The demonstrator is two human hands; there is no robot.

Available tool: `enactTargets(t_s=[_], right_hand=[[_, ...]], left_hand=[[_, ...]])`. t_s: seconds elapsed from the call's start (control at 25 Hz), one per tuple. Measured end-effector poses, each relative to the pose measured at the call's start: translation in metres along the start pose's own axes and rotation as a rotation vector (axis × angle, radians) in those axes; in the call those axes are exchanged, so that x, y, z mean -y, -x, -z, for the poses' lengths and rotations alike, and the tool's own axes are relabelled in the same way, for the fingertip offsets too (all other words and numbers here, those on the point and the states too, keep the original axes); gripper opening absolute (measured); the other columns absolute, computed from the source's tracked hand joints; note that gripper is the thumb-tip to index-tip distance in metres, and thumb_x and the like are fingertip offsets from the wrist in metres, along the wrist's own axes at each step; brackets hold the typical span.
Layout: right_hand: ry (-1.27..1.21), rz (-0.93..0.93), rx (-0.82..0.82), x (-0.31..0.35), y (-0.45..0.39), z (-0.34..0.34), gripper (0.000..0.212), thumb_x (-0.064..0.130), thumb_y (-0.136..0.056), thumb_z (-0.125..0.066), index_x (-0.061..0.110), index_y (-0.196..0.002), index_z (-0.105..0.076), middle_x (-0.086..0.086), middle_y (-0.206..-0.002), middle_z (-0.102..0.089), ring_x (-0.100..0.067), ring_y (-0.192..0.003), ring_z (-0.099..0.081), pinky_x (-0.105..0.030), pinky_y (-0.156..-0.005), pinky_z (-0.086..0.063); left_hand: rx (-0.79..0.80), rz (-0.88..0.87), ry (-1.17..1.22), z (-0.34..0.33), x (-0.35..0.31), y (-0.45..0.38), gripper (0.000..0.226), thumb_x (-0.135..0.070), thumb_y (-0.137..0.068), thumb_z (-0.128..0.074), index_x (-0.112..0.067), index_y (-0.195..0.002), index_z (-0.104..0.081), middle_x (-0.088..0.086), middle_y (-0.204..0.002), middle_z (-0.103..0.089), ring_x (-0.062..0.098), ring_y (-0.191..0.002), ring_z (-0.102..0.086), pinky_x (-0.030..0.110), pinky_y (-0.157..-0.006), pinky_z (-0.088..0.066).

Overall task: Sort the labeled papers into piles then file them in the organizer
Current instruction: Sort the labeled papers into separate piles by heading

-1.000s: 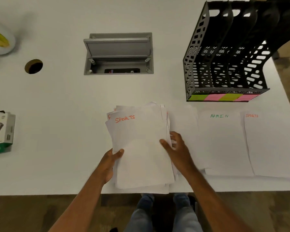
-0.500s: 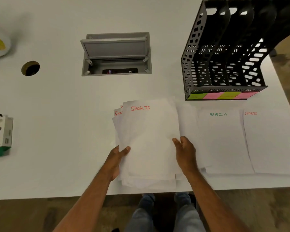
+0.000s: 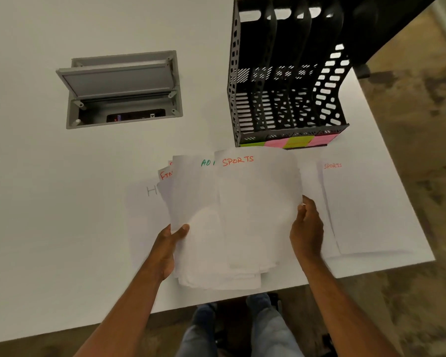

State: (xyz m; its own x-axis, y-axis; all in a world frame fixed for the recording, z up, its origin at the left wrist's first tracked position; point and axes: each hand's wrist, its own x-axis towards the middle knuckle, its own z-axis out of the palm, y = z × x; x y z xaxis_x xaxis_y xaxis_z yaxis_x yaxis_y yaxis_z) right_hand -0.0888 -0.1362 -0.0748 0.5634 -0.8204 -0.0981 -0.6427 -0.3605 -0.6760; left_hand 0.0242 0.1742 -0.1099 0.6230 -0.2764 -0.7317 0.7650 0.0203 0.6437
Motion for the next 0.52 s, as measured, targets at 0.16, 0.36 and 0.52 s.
enactTargets(t_s=[0.16, 0.36, 0.52], right_hand=[[0.116, 0.016, -0.174, -0.062, -0.063, 0.071, 0.026, 0.021, -0.106, -0.037, 0.025, -0.131, -0.040, -0.014, -0.110, -0.069, -0.035, -0.095, -0.068, -0.043, -0.081, -0.055], [0.307, -0.073, -0.206, -0.149, -0.128, 0.130, 0.020, 0.010, -0.102, -0.042, 0.019, -0.119, -0.043, -0.019, -0.102, -0.065, -0.040, -0.086, -0.065, -0.035, -0.068, -0.043], [0.540, 0.003, -0.076, -0.179, -0.146, 0.137, 0.020, 0.002, -0.096, -0.050, 0.009, -0.110, -0.064, -0.024, -0.116, -0.060, -0.045, -0.096, -0.062, -0.053, -0.077, -0.056]], left_hand=[[0.030, 0.013, 0.026, -0.049, 0.008, -0.010, 0.042, -0.022, -0.086, -0.072, -0.019, -0.128, -0.065, 0.009, -0.118, -0.076, 0.028, -0.105, -0.073, 0.037, -0.081, -0.061], [0.038, 0.033, 0.041, -0.102, 0.021, -0.021, 0.040, -0.023, -0.085, -0.074, -0.023, -0.124, -0.067, 0.005, -0.119, -0.076, 0.023, -0.104, -0.074, 0.033, -0.075, -0.062], [0.026, 0.029, 0.038, -0.123, 0.028, -0.021, 0.034, -0.026, -0.083, -0.074, -0.027, -0.117, -0.072, 0.006, -0.116, -0.077, 0.023, -0.102, -0.075, 0.030, -0.073, -0.062]])
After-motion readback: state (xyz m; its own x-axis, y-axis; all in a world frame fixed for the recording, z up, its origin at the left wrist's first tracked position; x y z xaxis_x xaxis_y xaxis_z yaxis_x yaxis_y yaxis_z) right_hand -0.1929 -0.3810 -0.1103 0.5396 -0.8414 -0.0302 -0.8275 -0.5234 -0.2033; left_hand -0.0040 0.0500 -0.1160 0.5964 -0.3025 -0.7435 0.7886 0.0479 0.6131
